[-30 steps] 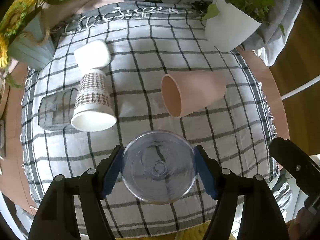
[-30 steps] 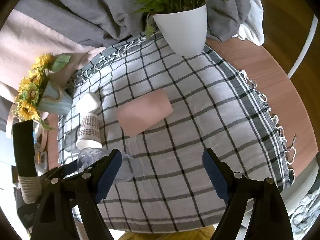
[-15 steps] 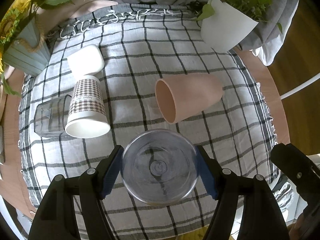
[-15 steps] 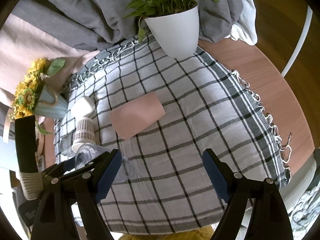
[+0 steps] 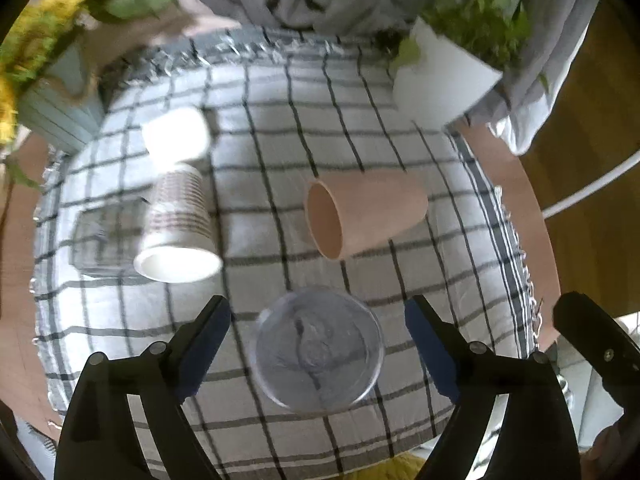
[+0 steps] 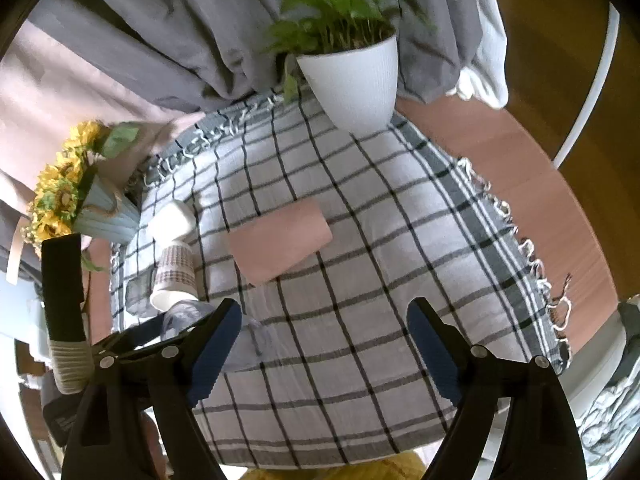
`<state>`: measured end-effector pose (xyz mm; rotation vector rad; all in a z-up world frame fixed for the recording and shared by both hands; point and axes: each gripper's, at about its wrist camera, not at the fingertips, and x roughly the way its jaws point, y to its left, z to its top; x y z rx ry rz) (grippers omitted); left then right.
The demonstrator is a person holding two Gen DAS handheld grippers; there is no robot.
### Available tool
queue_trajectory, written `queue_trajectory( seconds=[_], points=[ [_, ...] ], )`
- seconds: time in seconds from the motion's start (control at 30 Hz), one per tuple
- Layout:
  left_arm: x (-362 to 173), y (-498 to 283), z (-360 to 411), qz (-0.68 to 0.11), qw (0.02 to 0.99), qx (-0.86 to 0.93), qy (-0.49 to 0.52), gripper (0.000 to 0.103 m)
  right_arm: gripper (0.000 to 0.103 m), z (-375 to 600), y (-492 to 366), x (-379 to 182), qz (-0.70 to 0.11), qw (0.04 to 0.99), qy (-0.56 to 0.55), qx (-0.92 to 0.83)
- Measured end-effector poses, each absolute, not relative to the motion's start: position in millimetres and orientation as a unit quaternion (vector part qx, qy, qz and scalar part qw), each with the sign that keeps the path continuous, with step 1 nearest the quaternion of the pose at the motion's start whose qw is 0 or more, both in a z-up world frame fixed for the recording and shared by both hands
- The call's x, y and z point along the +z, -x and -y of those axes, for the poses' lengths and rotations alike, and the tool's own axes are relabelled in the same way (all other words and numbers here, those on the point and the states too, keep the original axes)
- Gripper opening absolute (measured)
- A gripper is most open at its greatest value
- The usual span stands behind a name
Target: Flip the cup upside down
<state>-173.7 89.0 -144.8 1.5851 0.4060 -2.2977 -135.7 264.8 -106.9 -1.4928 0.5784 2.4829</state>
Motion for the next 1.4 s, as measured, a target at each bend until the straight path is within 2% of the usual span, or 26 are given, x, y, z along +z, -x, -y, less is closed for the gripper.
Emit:
queue_trajectory(
  seconds=[0.1,0.4,0.6,1.4],
  points=[
    [-121,160,-84,-0.127,0.195,-0.821,-0.521,0.100,0.085,-259,129,-89,-0.184,0.094,0.478,0.853],
    [-62,103,-70,-0.092,0.303,-0.849,-0.423,0.102,0.089,-223,114,-53,-0.130,0.081,0.419,0.895],
    [-37,77,-71,-0.061,0.327,-0.859,-0.389,0.103,0.089,-200,109,-43,-0.102,0.058,0.402,0.908],
    [-27,60,-69,-0.043,0.340,-0.861,-0.375,0.103,0.089,-181,106,-40,-0.091,0.040,0.399,0.911]
  ],
)
